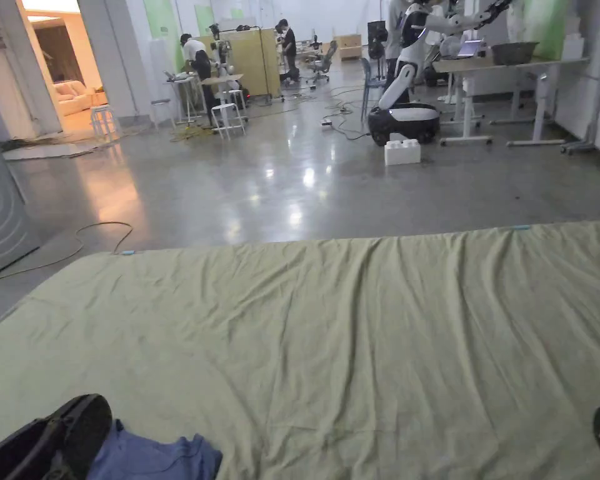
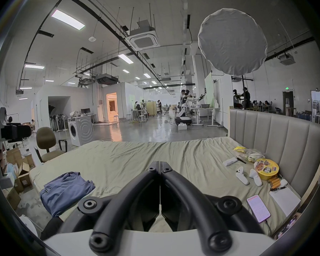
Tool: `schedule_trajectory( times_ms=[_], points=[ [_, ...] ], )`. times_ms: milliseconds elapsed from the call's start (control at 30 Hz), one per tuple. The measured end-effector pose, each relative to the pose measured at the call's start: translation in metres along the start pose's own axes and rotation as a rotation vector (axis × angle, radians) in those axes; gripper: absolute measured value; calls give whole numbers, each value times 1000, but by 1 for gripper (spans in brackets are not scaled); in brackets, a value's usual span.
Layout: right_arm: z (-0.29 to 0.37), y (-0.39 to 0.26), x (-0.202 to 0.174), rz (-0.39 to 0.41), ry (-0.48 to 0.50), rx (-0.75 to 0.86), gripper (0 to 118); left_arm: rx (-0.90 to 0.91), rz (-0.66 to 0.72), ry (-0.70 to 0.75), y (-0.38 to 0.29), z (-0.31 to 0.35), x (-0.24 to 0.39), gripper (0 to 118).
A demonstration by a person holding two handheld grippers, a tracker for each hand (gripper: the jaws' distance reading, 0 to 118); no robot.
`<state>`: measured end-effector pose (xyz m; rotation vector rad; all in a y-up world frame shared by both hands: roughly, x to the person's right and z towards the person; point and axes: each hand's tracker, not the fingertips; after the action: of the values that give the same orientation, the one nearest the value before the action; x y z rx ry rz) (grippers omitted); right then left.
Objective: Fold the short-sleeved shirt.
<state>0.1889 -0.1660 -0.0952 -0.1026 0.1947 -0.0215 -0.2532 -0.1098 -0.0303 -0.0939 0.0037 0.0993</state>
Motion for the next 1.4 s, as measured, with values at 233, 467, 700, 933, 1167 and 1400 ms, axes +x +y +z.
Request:
schedule_trajectory(
  times_ms=[233,467,700,933,1167,1400],
  points=[
    [-9,-18,-3,-43,34,-87,1,-210,6,89,-21,-39,-61,36],
    [-22,-33,-8,-56,41,-184,1,-509,136,126,-126,-133,-149,104],
    [-40,-61,-12,-90,23,-316,1,-763,174,209,-217,-220,-208,104],
    [-44,-85,-14,-95,-43,-422,1,-907,51,287,-256,-265,-219,57],
    [-41,-98,-11,-182,-60,-461,1,-890,38,268,-252,-269,-212,6],
    [-30,-86,2,-142,-34,-439,1,-584,249,281,-159,-249,-220,3]
  ],
)
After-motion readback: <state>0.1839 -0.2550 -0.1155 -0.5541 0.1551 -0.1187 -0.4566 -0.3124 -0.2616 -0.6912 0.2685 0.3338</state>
